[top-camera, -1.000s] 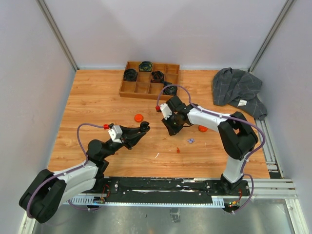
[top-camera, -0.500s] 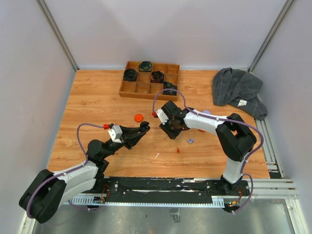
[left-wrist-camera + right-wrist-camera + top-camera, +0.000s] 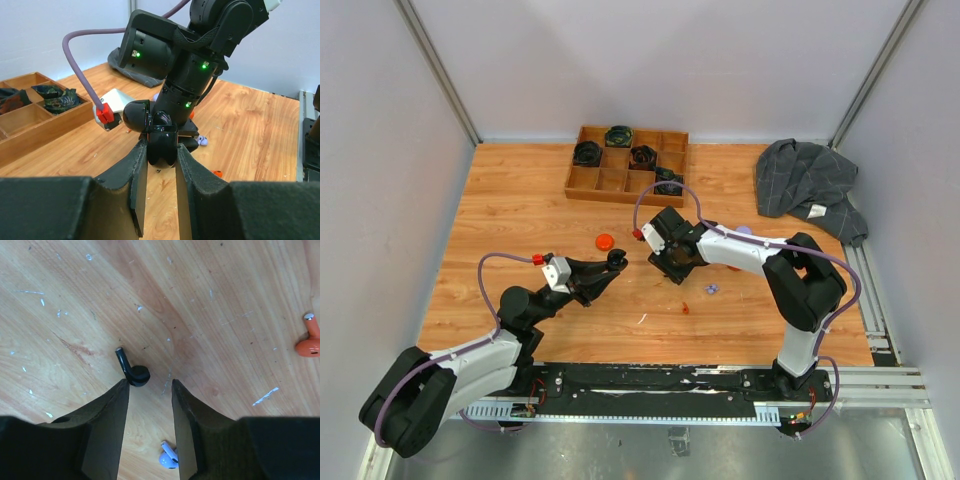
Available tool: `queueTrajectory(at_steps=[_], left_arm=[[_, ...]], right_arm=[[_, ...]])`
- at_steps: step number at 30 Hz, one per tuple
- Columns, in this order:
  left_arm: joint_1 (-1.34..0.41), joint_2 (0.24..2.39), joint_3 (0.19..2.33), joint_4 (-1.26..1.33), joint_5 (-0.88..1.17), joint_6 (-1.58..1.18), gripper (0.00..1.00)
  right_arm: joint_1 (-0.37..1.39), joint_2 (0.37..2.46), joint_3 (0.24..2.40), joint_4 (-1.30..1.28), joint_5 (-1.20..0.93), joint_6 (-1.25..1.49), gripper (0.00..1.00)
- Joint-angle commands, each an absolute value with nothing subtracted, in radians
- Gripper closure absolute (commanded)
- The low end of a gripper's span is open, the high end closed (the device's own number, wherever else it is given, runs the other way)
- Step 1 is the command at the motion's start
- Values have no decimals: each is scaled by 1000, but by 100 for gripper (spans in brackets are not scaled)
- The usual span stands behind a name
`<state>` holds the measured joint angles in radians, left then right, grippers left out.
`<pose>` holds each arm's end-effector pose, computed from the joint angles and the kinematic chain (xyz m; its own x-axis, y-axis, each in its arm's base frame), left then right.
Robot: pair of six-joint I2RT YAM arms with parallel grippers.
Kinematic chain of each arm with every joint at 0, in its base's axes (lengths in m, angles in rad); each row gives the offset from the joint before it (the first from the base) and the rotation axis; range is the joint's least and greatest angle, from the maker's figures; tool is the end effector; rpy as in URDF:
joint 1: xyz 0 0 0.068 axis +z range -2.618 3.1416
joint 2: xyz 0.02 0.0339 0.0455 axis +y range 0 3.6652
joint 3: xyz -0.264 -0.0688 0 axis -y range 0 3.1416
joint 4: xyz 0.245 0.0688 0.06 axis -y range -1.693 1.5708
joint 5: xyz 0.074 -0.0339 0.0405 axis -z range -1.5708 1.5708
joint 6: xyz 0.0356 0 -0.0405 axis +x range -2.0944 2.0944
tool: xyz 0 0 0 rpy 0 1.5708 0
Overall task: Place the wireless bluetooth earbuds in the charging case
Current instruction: Pick up the earbud from the center of the board.
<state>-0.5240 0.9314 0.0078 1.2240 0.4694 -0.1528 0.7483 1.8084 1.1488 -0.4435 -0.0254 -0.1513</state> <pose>0.1297 -0.0935 0.1974 0.1284 -0.2309 -0.9645 0.8498 0.5270 -0.0131 0.2646 0.2469 0.1695 -0.5429 -0.7096 -0.4491 -0.7793 0.6250 -0.0455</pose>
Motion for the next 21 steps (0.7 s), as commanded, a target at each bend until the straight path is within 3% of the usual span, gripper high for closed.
queueTrajectory(at_steps=[1, 21], left_arm=[[-523, 933, -8, 1252, 463, -133, 100], [-523, 931, -8, 1248, 459, -132, 100]], right_arm=[[761, 1818, 1150, -471, 57, -173, 59], [702, 1727, 1155, -442, 80, -9, 56]])
